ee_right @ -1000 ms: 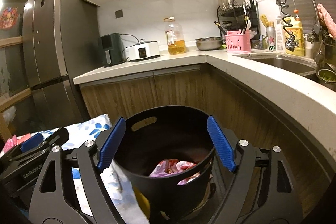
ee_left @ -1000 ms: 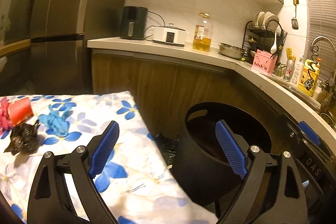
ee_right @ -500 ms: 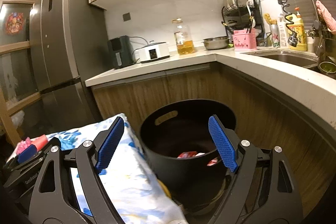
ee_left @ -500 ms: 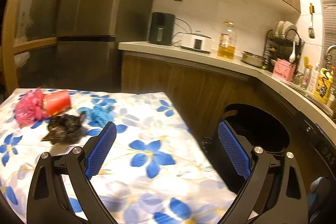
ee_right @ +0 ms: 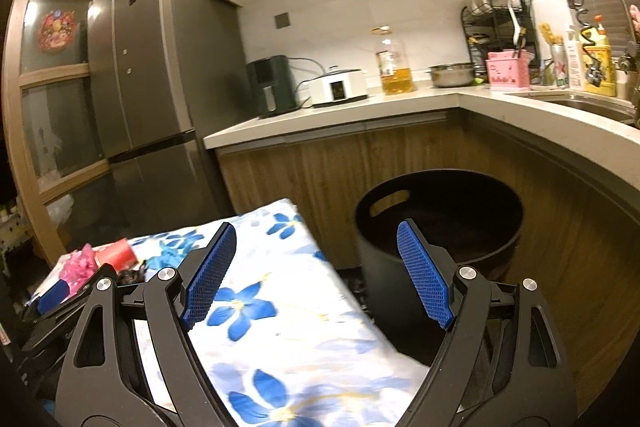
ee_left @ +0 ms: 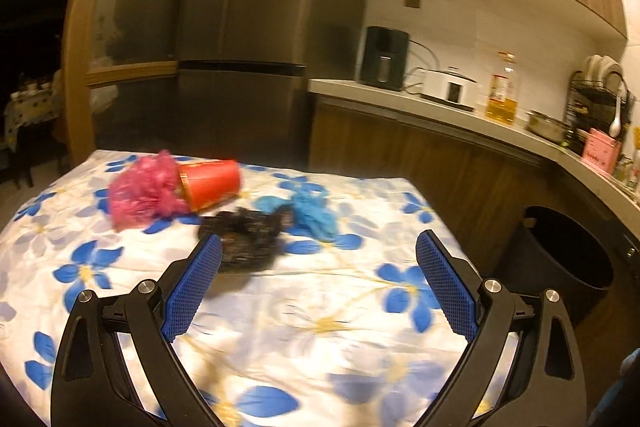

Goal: Collect trash
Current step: 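Move both open grippers back toward the remaining trash on the table, then close the left gripper on the black bag while right grasps the blue glove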

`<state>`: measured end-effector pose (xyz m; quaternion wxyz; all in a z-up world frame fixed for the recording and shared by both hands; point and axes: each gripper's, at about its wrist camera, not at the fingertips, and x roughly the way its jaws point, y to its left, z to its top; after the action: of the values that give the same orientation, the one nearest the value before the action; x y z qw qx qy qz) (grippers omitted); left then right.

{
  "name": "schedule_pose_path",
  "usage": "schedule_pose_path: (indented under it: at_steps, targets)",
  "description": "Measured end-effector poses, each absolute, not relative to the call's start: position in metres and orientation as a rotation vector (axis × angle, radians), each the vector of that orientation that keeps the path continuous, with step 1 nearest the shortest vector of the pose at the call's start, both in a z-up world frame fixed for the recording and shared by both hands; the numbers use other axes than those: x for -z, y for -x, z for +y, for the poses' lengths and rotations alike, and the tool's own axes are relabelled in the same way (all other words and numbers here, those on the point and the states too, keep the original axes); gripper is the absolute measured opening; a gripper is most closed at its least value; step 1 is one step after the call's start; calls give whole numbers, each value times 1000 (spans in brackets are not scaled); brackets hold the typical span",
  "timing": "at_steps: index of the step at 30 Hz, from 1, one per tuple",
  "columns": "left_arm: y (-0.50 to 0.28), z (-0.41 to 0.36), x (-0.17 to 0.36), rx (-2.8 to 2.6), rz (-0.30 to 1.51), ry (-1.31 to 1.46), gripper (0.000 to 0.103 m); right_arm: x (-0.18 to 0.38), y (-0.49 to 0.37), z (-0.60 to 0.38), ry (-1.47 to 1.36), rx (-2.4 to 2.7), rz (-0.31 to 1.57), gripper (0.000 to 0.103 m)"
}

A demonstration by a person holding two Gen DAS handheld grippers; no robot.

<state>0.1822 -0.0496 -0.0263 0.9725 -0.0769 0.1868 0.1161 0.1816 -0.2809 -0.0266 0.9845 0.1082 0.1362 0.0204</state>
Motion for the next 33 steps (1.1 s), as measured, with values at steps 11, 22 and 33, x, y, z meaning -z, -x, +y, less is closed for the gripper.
schedule_pose_path:
  at_steps: [11, 22, 33]
  targets:
    - [-200, -1, 40, -312, 383, 158, 93, 30, -195, -232, -192, -122, 282, 81]
    - [-244, 33, 61, -312, 474, 238, 93, 34, -222, -195, -186, -163, 304, 81]
    - [-284, 48, 93, -240, 651, 307, 71, 47, -258, -155, -139, -198, 347, 81]
